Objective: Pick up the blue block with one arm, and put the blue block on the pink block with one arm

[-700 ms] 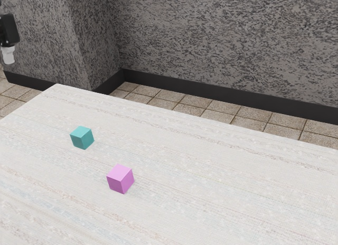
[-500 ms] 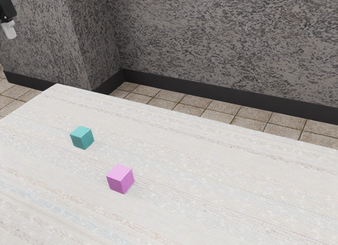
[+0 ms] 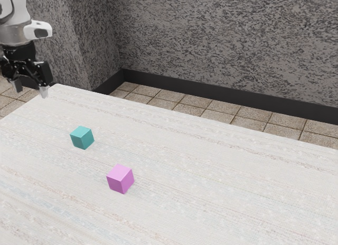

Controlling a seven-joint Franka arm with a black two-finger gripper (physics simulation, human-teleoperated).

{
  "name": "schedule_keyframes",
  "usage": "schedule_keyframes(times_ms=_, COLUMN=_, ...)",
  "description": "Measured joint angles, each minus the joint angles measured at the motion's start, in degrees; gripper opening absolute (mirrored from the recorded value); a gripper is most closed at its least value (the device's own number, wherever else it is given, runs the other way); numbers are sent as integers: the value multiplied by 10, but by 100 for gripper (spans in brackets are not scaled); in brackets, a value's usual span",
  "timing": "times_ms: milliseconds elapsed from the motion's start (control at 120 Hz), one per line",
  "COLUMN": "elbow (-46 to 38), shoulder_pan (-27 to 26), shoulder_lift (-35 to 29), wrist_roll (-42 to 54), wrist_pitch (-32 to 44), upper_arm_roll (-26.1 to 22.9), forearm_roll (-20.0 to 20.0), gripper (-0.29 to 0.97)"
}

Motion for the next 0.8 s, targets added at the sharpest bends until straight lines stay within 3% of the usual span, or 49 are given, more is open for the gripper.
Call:
schedule_keyframes(times_ms=317, elbow=-96, shoulder_pan=0, shoulder_lift=39, wrist_roll=8, wrist_pitch=169, upper_arm_roll=71, forearm_roll=43, gripper=68)
schedule_keyframes(times_ms=633, elbow=-93, shoulder_pan=0, shoulder_lift=108, wrist_roll=35, wrist_pitch=252, upper_arm_roll=138, forearm_roll=53, gripper=68)
schedule_keyframes(times_ms=800, elbow=-75, shoulder_pan=16, shoulder_lift=159, wrist_roll=65, wrist_pitch=288, upper_arm_roll=146, forearm_roll=51, gripper=68)
